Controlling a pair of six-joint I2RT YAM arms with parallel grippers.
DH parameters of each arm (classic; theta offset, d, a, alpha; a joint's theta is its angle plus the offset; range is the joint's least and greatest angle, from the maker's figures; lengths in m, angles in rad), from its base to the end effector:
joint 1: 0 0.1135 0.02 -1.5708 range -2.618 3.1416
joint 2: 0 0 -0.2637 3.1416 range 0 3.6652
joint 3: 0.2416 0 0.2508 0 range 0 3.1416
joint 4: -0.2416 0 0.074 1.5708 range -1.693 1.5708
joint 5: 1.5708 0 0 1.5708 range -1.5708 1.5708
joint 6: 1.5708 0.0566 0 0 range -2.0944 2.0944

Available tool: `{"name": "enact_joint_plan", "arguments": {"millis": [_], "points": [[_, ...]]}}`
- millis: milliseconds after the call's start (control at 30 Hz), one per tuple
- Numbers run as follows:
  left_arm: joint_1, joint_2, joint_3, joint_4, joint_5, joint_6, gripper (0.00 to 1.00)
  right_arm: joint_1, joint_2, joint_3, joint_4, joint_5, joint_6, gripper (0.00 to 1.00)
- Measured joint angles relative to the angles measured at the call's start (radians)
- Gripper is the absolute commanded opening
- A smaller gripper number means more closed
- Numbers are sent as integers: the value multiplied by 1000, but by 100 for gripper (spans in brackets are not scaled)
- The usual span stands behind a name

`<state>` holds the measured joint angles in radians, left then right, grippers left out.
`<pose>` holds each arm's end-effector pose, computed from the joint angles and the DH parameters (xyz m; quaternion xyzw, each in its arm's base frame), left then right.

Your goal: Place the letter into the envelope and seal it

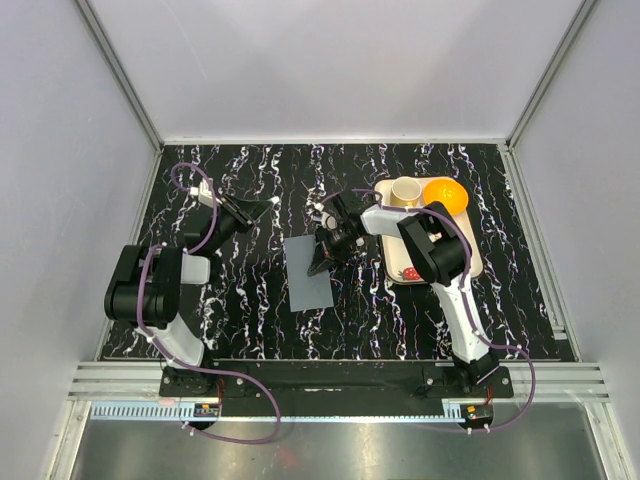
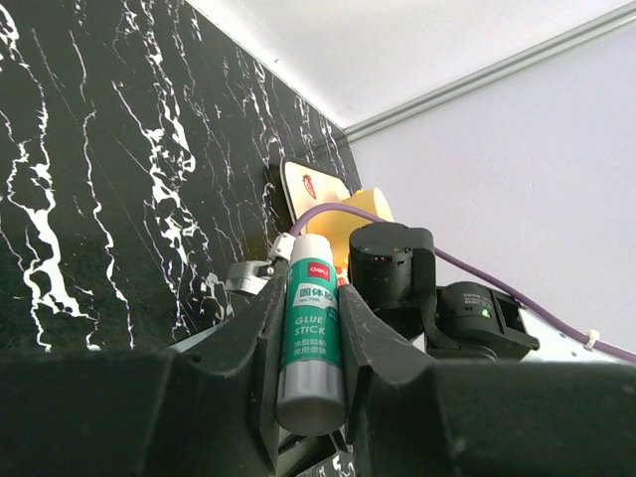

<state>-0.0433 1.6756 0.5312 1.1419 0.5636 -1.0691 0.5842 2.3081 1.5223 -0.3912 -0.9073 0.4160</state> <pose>0.3232 -0.0443 0.1786 -0.1626 0.6889 -0.5254 0.4722 0.3538 0.2874 0.0783 0.1595 -0.8712 -0.4615 0.0518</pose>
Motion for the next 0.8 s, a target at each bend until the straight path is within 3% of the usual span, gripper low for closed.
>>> {"name": "enact_joint_plan", "arguments": {"millis": [433, 800], "points": [[12, -148, 32, -57, 194, 0, 0, 0, -72, -61, 35, -6, -13, 4], [13, -461, 72, -603, 306, 323, 0, -3, -70, -56, 71, 9, 4, 5]]}}
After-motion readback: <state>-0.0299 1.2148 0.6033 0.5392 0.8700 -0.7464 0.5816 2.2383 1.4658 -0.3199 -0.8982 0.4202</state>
